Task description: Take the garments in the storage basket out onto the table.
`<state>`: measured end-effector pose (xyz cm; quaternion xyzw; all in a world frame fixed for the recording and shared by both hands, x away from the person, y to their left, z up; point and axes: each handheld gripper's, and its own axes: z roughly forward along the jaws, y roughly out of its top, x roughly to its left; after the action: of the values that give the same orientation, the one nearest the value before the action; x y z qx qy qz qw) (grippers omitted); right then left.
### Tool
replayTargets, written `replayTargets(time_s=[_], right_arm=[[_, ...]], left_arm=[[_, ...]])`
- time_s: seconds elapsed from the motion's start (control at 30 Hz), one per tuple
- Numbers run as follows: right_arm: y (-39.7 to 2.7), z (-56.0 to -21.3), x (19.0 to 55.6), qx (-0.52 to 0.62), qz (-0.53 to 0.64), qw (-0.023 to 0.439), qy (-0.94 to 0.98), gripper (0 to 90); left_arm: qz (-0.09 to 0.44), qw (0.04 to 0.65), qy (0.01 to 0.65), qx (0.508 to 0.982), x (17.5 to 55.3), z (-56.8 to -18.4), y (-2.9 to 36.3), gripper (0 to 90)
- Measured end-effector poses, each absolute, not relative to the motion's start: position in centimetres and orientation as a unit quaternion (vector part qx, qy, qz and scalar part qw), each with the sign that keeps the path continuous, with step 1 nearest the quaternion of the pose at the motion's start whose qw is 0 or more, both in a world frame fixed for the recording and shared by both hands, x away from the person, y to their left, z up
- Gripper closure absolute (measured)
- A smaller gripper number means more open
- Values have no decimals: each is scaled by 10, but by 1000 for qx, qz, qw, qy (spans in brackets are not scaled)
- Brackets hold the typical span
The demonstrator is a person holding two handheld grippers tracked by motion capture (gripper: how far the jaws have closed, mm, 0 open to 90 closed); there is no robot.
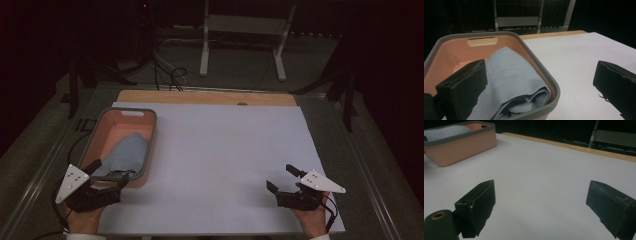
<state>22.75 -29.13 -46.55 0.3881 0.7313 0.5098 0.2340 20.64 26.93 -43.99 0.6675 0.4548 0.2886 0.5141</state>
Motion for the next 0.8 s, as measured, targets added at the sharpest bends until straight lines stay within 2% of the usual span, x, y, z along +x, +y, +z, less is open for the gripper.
replayTargets(time_s=[0.4,0.8], right_arm=[[-288,-469,228,386,509,239,731,90],[-287,-472,228,390,508,237,731,90]], left_arm=[[291,510,450,673,208,-434,267,4],[306,518,432,672,220,-410,270,3]])
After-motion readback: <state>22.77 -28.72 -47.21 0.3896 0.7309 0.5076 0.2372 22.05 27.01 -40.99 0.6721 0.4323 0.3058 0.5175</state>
